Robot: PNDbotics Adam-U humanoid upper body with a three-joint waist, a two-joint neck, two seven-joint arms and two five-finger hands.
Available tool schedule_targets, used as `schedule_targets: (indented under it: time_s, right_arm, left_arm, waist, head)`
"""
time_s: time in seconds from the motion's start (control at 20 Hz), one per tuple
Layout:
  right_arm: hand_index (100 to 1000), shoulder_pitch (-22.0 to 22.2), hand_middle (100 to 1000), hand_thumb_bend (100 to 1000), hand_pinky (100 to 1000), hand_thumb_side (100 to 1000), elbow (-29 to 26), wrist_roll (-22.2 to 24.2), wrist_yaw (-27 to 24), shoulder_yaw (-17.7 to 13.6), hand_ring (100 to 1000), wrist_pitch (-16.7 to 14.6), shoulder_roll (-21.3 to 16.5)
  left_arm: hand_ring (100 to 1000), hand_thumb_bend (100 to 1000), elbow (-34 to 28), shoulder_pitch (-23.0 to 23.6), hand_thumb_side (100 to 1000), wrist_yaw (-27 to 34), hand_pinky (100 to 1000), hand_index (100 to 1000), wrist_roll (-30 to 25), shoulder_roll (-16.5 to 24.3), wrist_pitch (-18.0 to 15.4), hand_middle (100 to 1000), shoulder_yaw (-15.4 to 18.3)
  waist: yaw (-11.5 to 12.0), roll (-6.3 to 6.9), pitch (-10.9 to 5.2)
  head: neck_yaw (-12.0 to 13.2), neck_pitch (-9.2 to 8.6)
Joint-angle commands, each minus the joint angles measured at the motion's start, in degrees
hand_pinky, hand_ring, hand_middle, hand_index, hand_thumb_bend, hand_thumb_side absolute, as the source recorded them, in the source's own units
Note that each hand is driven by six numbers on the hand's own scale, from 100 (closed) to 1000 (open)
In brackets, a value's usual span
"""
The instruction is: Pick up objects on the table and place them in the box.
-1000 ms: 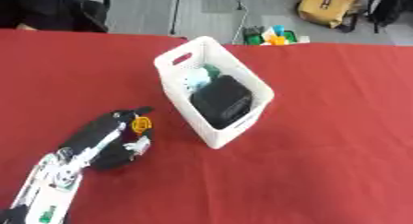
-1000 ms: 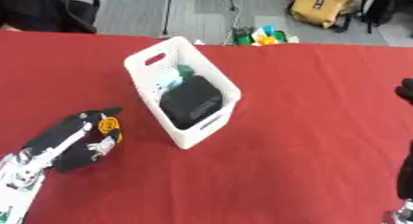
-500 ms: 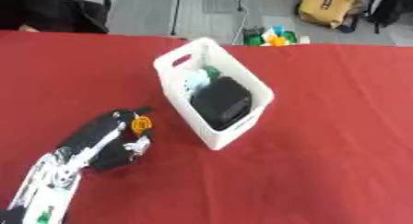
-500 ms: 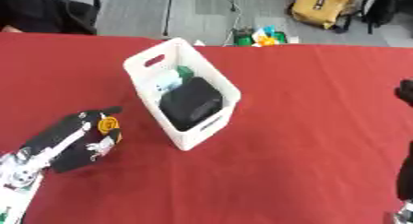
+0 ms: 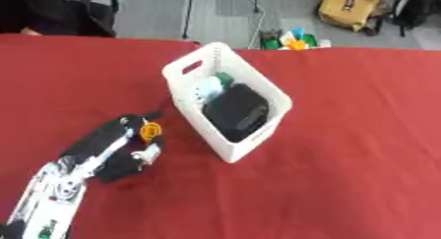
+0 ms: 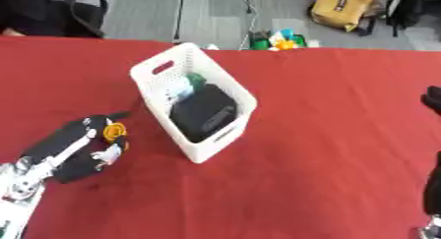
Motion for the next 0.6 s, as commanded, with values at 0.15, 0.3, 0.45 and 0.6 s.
schedule_targets:
  time_s: [0.15, 0.3, 0.45, 0.6]
  right_arm:
    - [755, -0.32, 647, 100, 762, 960, -1.32, 0.11, -0.39, -0.23, 747, 0.03, -0.8]
    - [755, -0.33, 647, 100, 763, 959, -1.32, 0.15, -0.44, -0.19, 747, 0.06, -0.83]
    - [755, -0.32, 647, 100, 763, 958, -1.32, 0.18, -0.55, -0.15, 747, 0.03, -0.84]
    - [755, -0.32, 647, 100, 763, 958, -1.32, 0.25, -0.7, -0.12, 747, 0.09, -0.85]
  left_arm:
    - [704, 100, -2.02, -0.86, 1000, 0.34, 948, 992, 0.1, 1.57, 0.66, 636, 0.5]
    - [705, 100, -2.29, -0.98, 1000, 0.28, 948, 993, -0.09, 1.65, 1.0, 639, 0.68]
    - [707, 100, -2.39, -1.26, 1000, 0.08, 949, 1000, 0.02, 1.84, 1.33, 651, 0.87]
    - [708, 100, -2.17, -1.9, 1000, -0.32, 948, 1000, 0.5, 2.03, 1.58, 656, 0.97]
  waist:
    - [0.11, 0.17, -1.2]
    - [0.14, 0.2, -1.26]
    - [0.07, 0.19, -1.28]
    - [0.02, 0.16, -1.31]
  head:
    - [-0.25, -0.62]
    - [-0.26, -0.59]
    - [-0.26, -0.71]
    - [-0.23, -0.89]
